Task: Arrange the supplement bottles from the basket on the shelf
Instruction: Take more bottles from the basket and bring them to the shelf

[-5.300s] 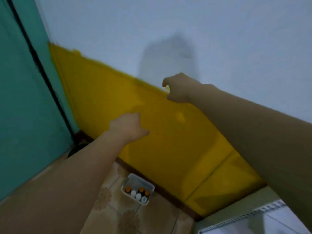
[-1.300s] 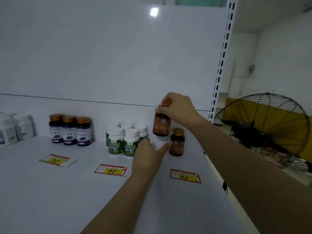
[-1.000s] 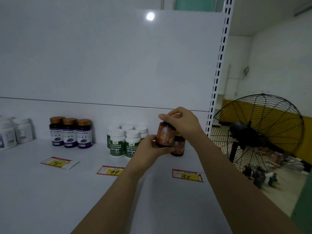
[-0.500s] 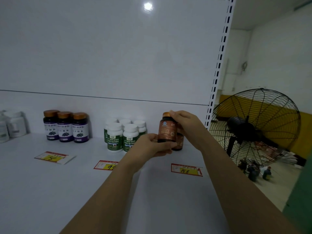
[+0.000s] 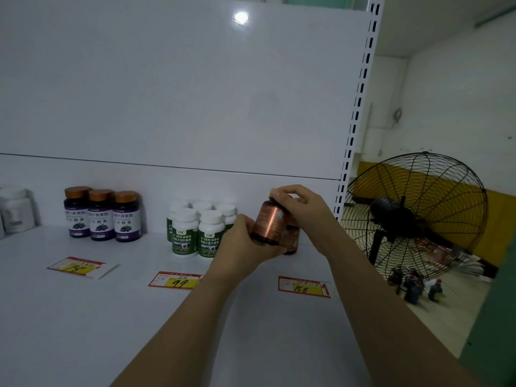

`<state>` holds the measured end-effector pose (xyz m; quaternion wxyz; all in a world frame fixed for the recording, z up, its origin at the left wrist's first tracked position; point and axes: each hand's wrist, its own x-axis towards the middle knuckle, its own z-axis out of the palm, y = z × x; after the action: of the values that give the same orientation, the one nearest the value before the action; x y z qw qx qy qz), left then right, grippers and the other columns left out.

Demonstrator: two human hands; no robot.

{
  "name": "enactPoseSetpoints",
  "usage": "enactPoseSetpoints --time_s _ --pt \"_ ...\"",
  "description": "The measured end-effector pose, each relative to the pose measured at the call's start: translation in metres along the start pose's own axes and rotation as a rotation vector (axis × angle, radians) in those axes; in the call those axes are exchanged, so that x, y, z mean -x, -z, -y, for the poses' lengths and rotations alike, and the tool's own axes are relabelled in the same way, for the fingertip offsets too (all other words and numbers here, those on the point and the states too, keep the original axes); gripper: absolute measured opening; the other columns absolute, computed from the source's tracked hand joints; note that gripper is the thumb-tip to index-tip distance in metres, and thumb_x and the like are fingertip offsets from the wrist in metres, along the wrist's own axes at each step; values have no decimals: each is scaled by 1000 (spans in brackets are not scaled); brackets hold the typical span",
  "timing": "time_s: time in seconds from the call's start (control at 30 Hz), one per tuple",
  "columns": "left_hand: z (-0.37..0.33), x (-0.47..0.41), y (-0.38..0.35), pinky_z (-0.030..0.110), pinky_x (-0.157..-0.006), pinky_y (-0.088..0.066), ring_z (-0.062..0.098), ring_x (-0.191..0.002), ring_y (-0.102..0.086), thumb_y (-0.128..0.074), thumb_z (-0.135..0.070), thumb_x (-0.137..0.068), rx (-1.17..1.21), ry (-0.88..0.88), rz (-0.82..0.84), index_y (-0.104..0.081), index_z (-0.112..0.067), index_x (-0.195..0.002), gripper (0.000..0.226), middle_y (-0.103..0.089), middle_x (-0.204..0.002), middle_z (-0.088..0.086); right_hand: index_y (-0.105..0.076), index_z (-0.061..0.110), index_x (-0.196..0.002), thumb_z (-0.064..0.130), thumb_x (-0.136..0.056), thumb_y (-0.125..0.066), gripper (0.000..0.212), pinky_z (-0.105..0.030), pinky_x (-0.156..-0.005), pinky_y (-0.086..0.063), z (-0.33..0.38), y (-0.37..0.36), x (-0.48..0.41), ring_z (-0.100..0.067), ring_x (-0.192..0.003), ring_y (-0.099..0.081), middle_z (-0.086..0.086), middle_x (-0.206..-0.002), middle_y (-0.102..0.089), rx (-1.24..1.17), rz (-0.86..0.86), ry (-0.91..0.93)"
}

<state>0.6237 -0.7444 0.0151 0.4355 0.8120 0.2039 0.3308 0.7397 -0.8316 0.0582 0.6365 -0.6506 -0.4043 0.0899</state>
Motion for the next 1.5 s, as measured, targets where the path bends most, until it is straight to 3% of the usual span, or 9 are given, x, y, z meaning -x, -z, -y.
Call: enactPoseSetpoints --time_s 0.23,0.5,0.6,0.73,0.9,1.0,1.23,1.4,1.5 --pt "2 3 10 29 -92 -52 20 -99 -67 -73 -17 -79 497 108 380 -59 -8 -117 41 -69 -106 12 -68 16 -106 24 -96 -53 20 -43 -94 -52 -1 4 8 -24 -108 -61 -6 -111 -66 -102 38 23" --pt "-2 3 5 15 -60 -44 10 -78 -59 -85 -20 -64 152 9 16 -51 -11 -103 53 -61 -93 1 -67 16 -106 27 -89 -64 20 -26 -77 -57 3 -1 12 -16 -89 -66 -4 -93 -70 -54 12 85" --pt "-2 3 8 11 -60 -44 5 -74 -58 -83 -25 -68 223 22 103 -53 -12 -106 51 -61 -90 0 -65 15 -111 22 -91 -61 21 -33 -84 -57 2 2 11 -21 -95 -66 -8 -99 -70 -99 -5 84" --pt "-2 5 12 19 -77 -54 8 -81 -65 -76 -17 -76 374 27 292 -62 -18 -104 31 -67 -88 0 -62 14 -118 19 -95 -54 25 -36 -90 -53 1 4 12 -20 -106 -62 -1 -106 -66 -158 36 48" --pt "-3 5 9 11 -61 -44 7 -78 -61 -82 -16 -68 266 30 124 -55 -15 -107 48 -64 -93 0 -67 23 -114 33 -92 -58 26 -32 -89 -53 -1 -1 12 -13 -108 -60 4 -113 -65 -104 48 28" --pt "-3 4 5 12 -62 -45 7 -81 -60 -85 -17 -64 215 20 78 -50 -16 -107 56 -62 -96 -3 -69 25 -112 31 -88 -65 26 -36 -88 -55 -3 -3 11 -16 -109 -61 2 -114 -66 -93 -5 17" --pt "-1 4 9 20 -80 -53 13 -90 -67 -76 -20 -76 329 -3 311 -63 -20 -111 37 -72 -93 -1 -63 14 -121 16 -96 -52 27 -41 -94 -52 -1 5 9 -24 -109 -62 -10 -117 -63 -240 49 14" --pt "-1 2 5 15 -65 -45 8 -83 -61 -81 -13 -69 153 -11 112 -55 -17 -108 47 -65 -93 -3 -67 21 -114 30 -92 -58 26 -40 -91 -54 -2 -2 12 -20 -107 -63 -3 -113 -66 -143 78 22" --pt "-2 2 5 14 -64 -44 6 -82 -61 -83 -12 -66 170 -7 79 -52 -17 -109 53 -63 -96 -4 -69 18 -112 24 -90 -63 24 -37 -87 -56 -2 0 12 -18 -103 -65 -4 -109 -68 -159 15 42"
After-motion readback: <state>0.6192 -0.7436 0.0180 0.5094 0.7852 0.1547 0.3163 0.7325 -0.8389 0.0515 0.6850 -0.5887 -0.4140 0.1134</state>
